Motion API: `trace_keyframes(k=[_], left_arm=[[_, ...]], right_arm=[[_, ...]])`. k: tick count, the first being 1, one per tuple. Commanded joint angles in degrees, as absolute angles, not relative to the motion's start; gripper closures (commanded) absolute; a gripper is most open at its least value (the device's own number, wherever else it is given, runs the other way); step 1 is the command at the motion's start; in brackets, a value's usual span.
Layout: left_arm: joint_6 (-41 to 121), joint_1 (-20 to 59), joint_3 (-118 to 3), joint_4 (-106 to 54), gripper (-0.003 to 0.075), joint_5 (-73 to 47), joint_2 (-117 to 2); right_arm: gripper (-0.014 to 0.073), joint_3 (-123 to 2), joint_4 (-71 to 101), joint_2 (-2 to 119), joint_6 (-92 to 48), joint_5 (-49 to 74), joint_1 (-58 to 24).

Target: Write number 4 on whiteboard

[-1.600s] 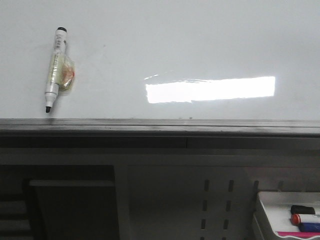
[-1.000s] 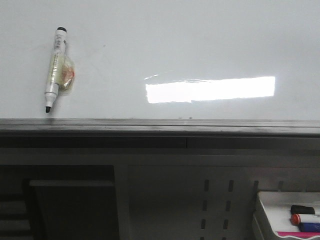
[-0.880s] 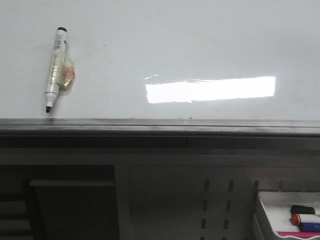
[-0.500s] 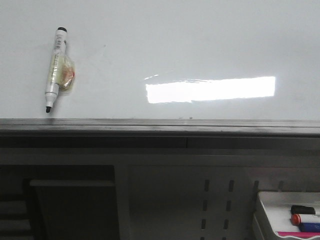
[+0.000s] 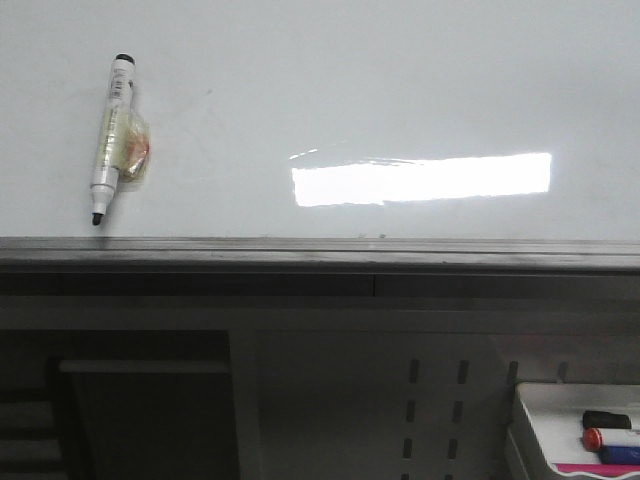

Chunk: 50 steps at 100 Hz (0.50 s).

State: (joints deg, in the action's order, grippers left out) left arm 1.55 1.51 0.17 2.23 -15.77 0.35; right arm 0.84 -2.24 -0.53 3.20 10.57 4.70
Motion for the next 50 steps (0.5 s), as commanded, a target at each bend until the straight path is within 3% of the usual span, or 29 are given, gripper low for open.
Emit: trace_keyframes(k=[1,22,34,50], left_arm=[[0.84,1.46,2.14,1.65,0.0741,-11.12,1.75],[0.55,1.46,2.02,0.98,0.0741,-9.27,1.75],[0.36,1.46,-0.06,-0.39,0.0741,-9.51,1.65],[0.36,1.46,-7.73,4.71,0.0741,-17.93,-2.22]], right_arm=[[0.0652,2.04,-2.29,-1.42,3.05,1.96,5.14],[0.0652,1.72,-1.2,-1.42,3.05,1.53,5.14],[0.0652,-2.17,3.42,-0.83,3.05,9.26,5.14],[0.0652,-7.77,3.57,5.18,3.05,12.98,5.03]])
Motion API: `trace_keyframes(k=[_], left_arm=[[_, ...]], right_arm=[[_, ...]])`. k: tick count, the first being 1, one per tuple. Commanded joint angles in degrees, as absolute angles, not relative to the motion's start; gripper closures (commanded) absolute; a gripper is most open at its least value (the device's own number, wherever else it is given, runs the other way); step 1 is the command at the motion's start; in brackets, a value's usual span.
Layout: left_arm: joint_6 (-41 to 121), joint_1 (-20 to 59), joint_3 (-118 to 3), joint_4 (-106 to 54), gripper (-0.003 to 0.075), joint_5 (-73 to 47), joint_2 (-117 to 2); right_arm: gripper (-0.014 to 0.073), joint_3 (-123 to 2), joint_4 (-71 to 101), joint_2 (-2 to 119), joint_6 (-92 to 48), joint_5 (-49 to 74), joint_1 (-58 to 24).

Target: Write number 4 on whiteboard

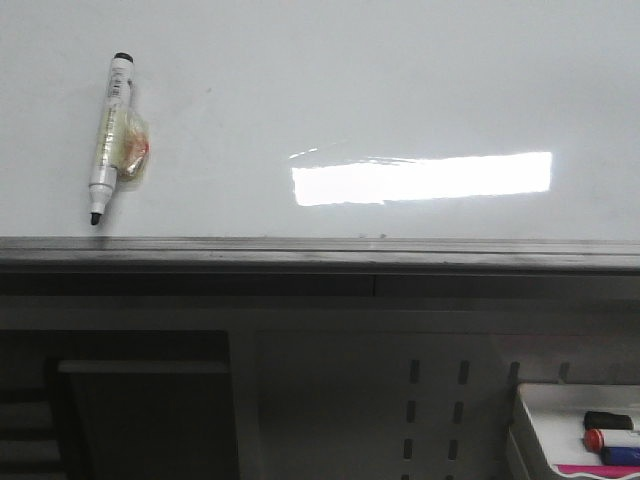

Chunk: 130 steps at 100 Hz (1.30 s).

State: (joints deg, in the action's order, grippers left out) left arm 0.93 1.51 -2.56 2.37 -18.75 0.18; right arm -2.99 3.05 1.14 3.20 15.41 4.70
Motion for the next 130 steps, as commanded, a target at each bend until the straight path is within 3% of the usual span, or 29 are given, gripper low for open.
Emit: trace_keyframes(k=[1,17,42,47,60,67,93,130], left_arm=[[0.36,1.37,-8.07,4.91,0.0741,-18.31,-2.83],[0.36,1.37,-15.61,5.61,0.0741,-17.88,-9.1],[0.36,1.37,-18.11,8.47,0.0722,-16.79,-11.41],[0.36,1.54,-18.11,8.33,0.0657,-16.68,-11.5],[0.36,1.93,-15.81,7.18,0.0384,-8.09,-11.61],[0.36,1.93,-13.05,6.59,0.0317,-0.35,-11.7],[0.36,4.93,-12.31,-1.06,0.0318,2.74,-16.9],[0.36,25.44,-17.58,-2.47,0.0318,13.98,-40.24]], right_arm=[[0.0652,-8.08,3.57,5.55,3.05,13.32,5.03],[0.0652,-15.38,3.57,13.71,3.05,22.2,5.03],[0.0652,-15.93,3.57,16.41,3.05,15.05,4.31],[0.0652,-15.93,3.57,16.41,3.05,14.32,4.31],[0.0652,-15.93,3.57,16.41,3.05,14.25,4.31],[0.0652,-15.93,3.57,16.41,3.05,14.06,4.31],[0.0652,-15.93,3.57,16.41,3.05,12.86,4.31],[0.0652,-15.93,3.57,16.41,3.05,12.59,4.31]])
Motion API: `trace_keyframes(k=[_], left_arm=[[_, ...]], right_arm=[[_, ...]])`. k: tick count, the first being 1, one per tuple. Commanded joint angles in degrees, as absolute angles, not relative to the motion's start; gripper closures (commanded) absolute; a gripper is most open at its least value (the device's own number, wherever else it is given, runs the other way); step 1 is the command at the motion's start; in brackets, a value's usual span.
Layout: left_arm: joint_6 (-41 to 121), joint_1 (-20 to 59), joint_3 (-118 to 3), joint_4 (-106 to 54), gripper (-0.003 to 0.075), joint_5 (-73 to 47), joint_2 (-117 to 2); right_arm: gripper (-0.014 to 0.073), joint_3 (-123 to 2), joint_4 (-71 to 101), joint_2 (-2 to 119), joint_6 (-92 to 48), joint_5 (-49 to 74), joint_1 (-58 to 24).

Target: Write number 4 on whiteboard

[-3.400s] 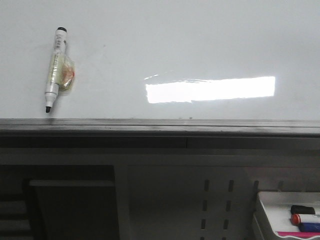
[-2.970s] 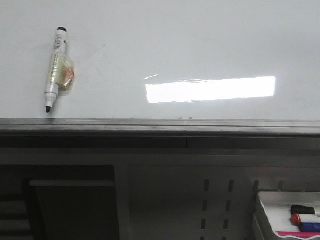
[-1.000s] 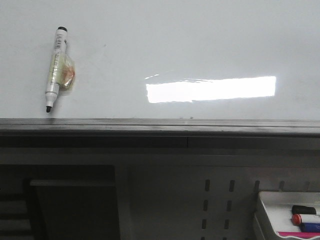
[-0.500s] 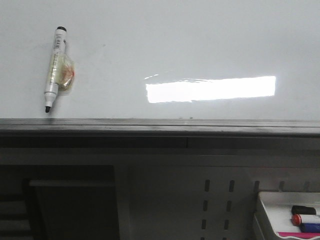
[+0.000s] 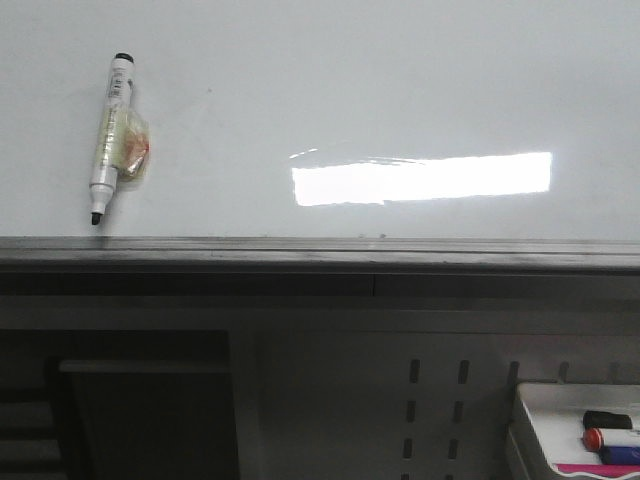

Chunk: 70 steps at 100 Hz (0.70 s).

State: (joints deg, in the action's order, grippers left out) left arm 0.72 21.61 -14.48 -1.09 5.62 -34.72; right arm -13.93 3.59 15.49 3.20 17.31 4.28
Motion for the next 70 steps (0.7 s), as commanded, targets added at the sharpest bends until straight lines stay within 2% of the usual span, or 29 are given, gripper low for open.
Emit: trace_keyframes(k=[1,13,32,70], left_arm=[[0.36,25.75,-17.7,-2.75,0.0318,14.28,-40.77],[0.36,29.81,-19.63,-5.09,0.0317,18.36,-49.53],[0.0,30.78,-22.15,-6.92,0.0316,21.87,-60.22],[-4.14,30.78,-25.61,-6.28,0.0309,24.93,-70.59]], right_arm=[[0.0652,-15.93,3.57,16.41,3.05,12.59,4.31],[0.0652,-15.93,3.57,16.41,3.05,12.59,4.31],[0.0652,-15.93,3.57,16.41,3.05,12.51,4.31],[0.0652,-15.93,3.57,16.41,3.05,11.57,4.31]])
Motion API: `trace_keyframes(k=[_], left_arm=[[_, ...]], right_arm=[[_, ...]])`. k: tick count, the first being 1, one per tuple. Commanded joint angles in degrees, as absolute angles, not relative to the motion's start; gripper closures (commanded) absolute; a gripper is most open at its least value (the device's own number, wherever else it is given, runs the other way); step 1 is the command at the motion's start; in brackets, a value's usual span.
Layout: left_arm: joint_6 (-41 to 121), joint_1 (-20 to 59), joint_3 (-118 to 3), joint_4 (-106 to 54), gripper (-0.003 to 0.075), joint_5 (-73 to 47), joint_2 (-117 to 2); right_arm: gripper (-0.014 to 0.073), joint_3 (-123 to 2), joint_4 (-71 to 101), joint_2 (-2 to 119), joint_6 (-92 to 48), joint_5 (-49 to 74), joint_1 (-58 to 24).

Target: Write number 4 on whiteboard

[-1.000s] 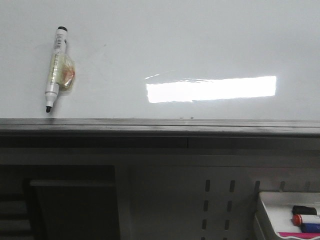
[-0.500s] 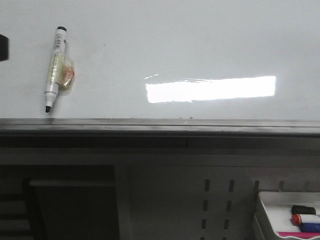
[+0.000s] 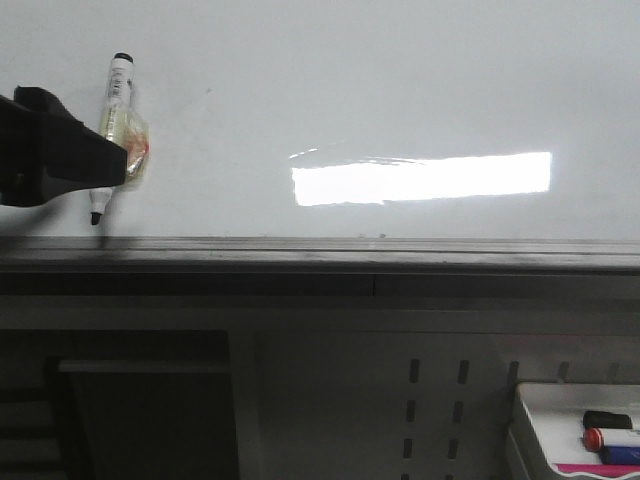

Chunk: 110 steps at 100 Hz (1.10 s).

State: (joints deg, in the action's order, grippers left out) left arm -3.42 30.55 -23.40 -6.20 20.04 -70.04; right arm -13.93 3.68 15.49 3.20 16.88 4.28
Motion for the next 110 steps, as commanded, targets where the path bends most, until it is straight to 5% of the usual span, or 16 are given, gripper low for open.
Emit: trace_keyframes(k=[1,36,43,59,82,110], left_arm=[[-4.14,30.78,-25.61,-6.28,0.0309,24.93,-70.71],[-4.14,30.78,-28.12,-8.77,0.033,26.31,-77.86],[-4.14,30.78,-28.12,-10.31,0.0412,25.75,-78.91],[-4.14,30.78,-28.12,-10.4,0.074,25.64,-79.69],[-4.14,30.78,-28.12,-5.56,0.0741,24.45,-78.69],[-4.14,30.9,-28.02,18.52,0.0741,24.2,-71.83]], right_arm=[[0.0652,-15.93,3.57,16.41,3.05,11.61,4.31],[0.0652,-15.93,3.57,16.41,3.05,11.59,4.31],[0.0652,-15.93,3.57,16.41,3.05,11.85,4.31],[0.0652,-16.06,3.93,16.41,3.05,14.26,4.31],[0.0652,-18.73,4.31,18.34,0.95,16.31,-0.63],[0.0635,-24.42,4.31,32.49,-1.63,16.91,-18.52]])
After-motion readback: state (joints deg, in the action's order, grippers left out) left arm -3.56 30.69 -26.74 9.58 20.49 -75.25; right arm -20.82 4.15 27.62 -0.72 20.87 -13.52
